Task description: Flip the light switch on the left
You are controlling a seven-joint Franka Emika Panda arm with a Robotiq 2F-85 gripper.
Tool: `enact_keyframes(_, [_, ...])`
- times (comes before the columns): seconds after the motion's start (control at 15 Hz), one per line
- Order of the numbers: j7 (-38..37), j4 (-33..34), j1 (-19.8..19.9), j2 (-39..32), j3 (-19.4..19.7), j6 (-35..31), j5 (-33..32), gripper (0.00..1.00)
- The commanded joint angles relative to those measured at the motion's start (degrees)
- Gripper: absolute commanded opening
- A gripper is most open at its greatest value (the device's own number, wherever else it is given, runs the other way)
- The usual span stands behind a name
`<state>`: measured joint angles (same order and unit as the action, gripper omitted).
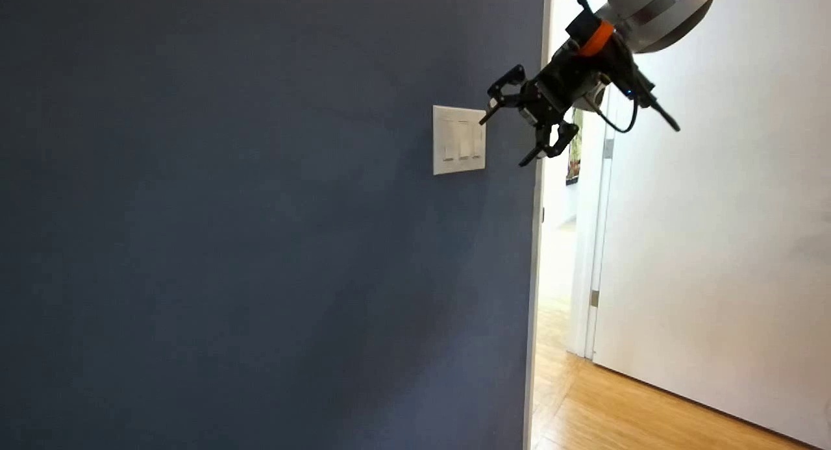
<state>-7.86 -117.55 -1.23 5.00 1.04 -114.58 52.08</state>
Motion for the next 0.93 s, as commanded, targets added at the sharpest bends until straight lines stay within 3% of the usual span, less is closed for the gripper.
enact_keyframes(0.0, [-11.7, 1.05, -0.13, 6.93, -3.07, 4.04, -14.64, 1.0])
enact_keyframes(0.27, [-15.73, 3.8, -0.26, 11.79, -5.53, 12.74, -27.91, 1.0])
enact_keyframes(0.53, [-12.08, 5.01, -0.47, 15.94, -7.13, 20.35, -37.77, 1.0])
enact_keyframes(0.87, [-4.13, 3.75, -2.78, 21.41, -9.51, 22.86, -43.71, 1.0])
